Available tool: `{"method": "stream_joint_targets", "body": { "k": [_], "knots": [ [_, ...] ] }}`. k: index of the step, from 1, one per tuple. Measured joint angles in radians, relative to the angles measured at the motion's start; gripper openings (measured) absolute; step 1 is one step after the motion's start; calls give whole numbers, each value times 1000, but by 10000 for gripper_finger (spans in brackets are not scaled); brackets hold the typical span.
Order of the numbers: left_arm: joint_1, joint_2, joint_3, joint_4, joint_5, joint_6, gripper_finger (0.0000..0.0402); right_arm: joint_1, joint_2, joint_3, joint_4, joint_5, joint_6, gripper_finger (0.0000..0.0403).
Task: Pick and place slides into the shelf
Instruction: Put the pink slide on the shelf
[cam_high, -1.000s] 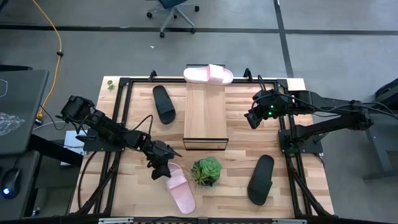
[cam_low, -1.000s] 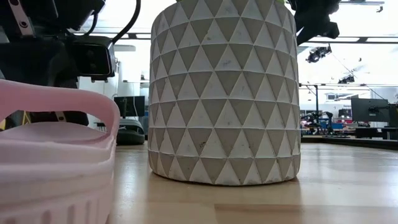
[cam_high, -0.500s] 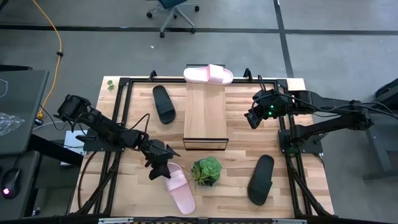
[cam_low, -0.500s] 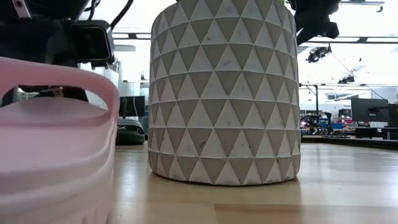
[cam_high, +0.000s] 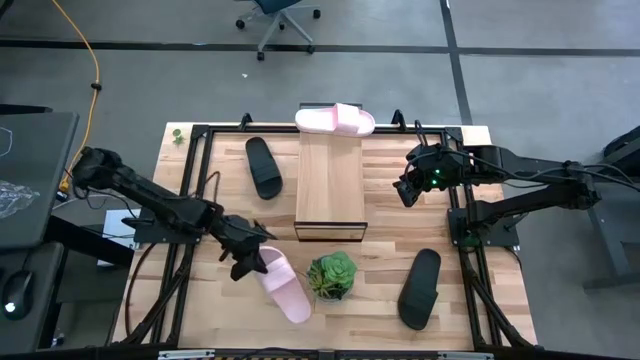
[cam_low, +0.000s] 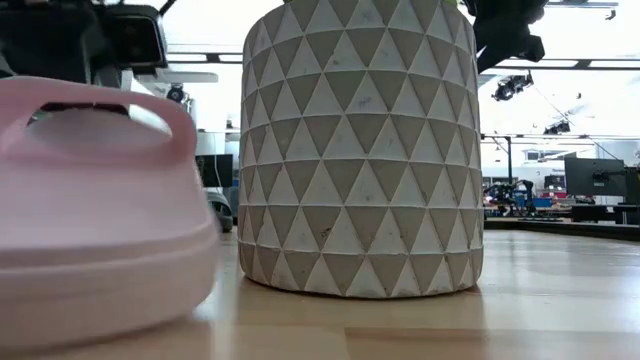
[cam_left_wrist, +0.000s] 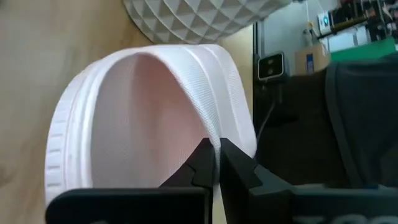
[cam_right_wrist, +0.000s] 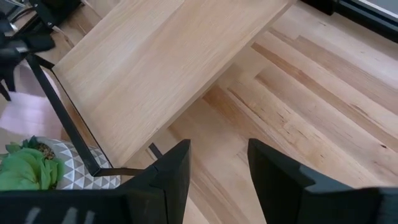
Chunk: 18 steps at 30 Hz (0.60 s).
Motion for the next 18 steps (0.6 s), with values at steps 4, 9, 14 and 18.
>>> {"method": "stream_joint_targets", "body": {
  "k": [4, 9, 14, 18],
  "knots": [
    [0, -119, 6, -134, -57, -2, 0, 0, 0, 0, 0, 13, -6, 151],
    [0, -243, 73, -418, -104, 10, 0, 0, 0, 0, 0, 17, -8, 151],
    [0, -331, 186, -638, -214, 31, 0, -5, 0, 0, 1, 17, -8, 151],
    [0, -356, 319, -828, -367, 70, 0, -11, 0, 0, 7, 17, -23, 151]
  ]
}}
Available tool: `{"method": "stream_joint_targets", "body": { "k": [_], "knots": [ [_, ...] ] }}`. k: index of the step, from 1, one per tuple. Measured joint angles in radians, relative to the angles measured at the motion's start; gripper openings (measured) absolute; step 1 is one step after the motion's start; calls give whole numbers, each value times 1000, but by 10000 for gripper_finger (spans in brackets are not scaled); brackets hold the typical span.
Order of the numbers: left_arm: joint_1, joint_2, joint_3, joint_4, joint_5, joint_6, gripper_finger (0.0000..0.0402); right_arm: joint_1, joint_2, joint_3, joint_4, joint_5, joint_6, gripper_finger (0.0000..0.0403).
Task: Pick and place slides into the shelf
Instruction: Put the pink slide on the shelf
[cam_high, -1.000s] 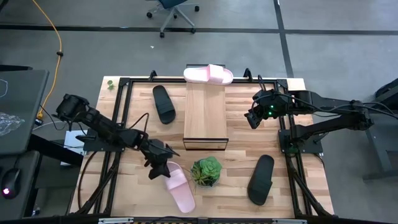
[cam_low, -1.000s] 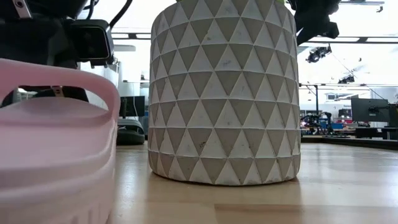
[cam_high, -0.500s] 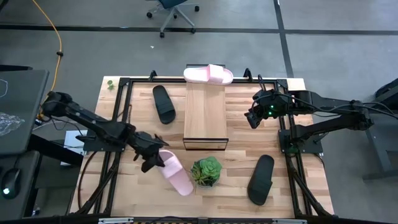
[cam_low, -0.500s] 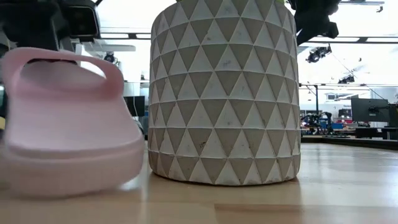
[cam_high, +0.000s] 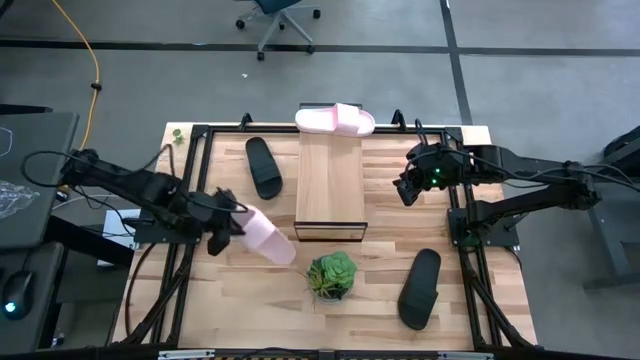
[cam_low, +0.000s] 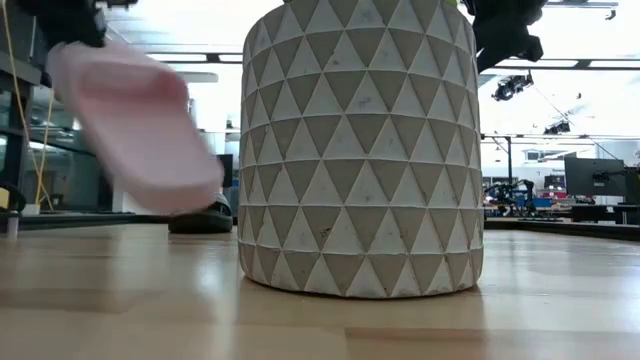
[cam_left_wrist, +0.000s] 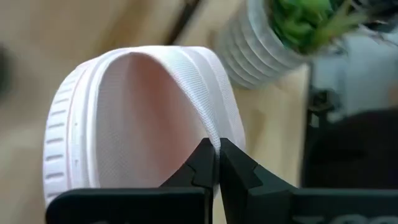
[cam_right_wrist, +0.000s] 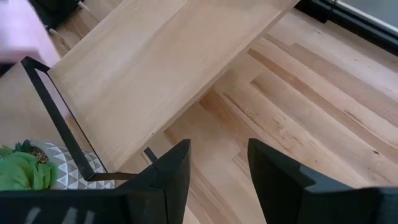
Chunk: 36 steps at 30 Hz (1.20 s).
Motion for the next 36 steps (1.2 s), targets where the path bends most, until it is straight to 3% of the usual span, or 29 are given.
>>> {"method": "stream_joint_targets", "body": {
  "k": [9, 19, 26, 36],
  "knots": [
    [0, 2, 268, -214, -282, 155, 0, -39, 0, 0, 104, -24, -55, 151],
    [0, 14, 455, -422, -482, 219, 0, -94, 0, 0, 206, -98, -83, 151],
    [0, 14, 515, -334, -599, 369, 0, -156, 0, 0, 356, -205, -115, 151],
    [1, 92, 543, -128, -558, 618, 0, -252, 71, 0, 564, -413, -109, 151]
  ]
}}
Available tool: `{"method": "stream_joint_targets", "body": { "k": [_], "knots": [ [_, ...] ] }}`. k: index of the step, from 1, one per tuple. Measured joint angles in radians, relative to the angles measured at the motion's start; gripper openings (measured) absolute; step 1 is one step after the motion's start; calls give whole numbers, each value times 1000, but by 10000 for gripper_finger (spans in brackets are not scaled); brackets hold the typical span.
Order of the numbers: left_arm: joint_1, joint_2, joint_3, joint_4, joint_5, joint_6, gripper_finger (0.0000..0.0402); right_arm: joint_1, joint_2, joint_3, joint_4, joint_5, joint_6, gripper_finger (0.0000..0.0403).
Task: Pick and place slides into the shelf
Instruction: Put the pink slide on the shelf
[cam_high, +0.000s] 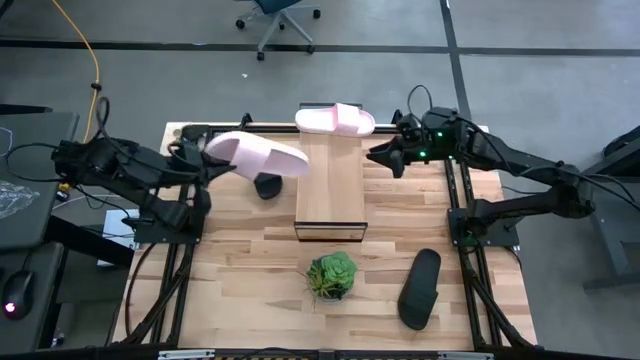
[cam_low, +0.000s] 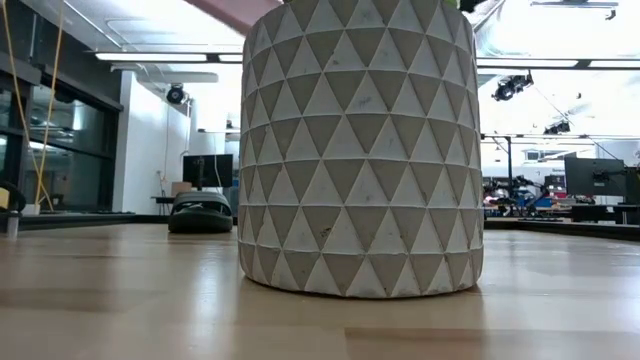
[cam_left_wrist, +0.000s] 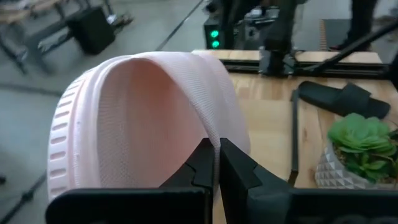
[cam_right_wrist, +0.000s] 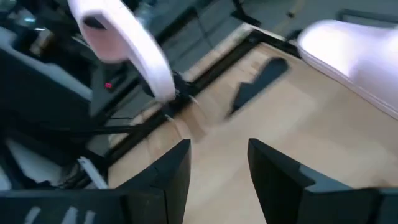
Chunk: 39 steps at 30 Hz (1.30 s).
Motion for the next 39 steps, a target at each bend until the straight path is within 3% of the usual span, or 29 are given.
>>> {"method": "stream_joint_targets", "body": {
  "k": [4, 9, 18, 25, 33, 39],
  "knots": [
    [38, 33, 0, 30, 48, 43, 0, -19, 53, 0, 119, -73, 3, 151],
    [194, 60, 0, 51, 232, 112, 0, -43, 91, 8, 195, -130, 22, 151],
    [544, 163, 0, 204, 685, 338, 0, -55, 216, 271, -25, -136, -139, 151],
    [726, 281, 0, 215, 944, 448, 0, -114, 383, 584, -262, -139, -270, 151],
    [768, 343, 0, 317, 1047, 472, 0, -148, 611, 922, -513, -140, -409, 151],
    [794, 394, 36, 296, 1078, 497, 0, -159, 734, 1083, -575, -185, -452, 151]
  ]
}}
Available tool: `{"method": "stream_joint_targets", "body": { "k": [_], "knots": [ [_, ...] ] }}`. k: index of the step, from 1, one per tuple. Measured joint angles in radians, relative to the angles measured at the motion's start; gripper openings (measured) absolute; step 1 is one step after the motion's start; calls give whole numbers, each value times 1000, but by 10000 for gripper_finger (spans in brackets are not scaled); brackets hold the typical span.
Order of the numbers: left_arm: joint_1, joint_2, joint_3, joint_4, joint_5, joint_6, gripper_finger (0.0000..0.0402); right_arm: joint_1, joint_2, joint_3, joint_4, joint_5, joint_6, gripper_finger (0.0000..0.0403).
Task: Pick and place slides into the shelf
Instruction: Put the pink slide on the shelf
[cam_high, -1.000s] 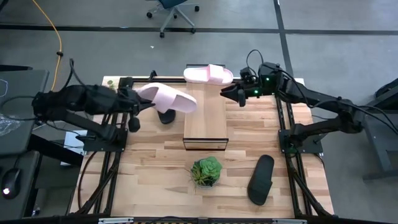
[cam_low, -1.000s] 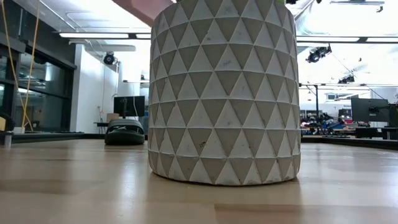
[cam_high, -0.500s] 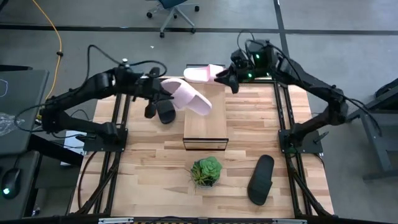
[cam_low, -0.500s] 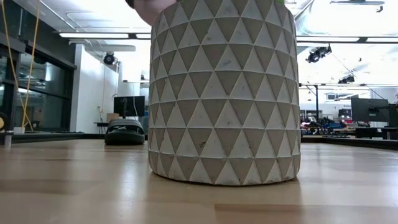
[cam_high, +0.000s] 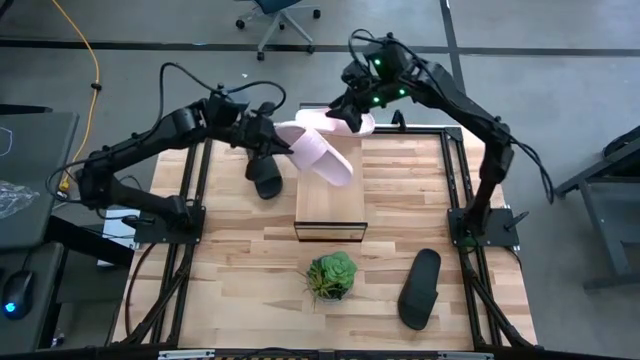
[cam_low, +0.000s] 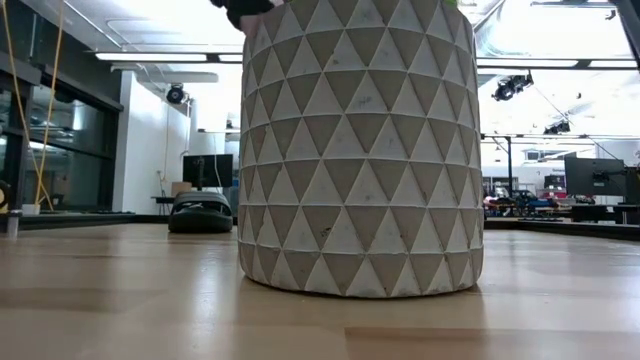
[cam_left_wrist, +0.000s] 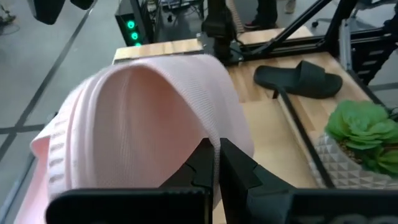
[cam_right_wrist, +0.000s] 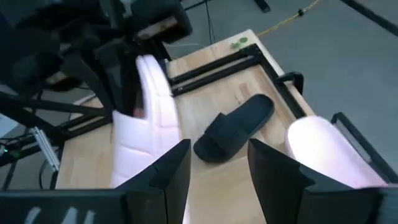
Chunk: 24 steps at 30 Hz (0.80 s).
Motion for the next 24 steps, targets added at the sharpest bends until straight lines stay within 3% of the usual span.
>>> {"method": "stream_joint_targets", "body": {
  "k": [8, 24],
  "knots": [
    [-3, 119, 163, -83, 5, 96, 0, -16, 59, 65, -1, -118, -4, 151],
    [-2, 302, 374, -202, 38, 198, 0, 8, 53, 66, -7, -162, -26, 151]
  ]
}}
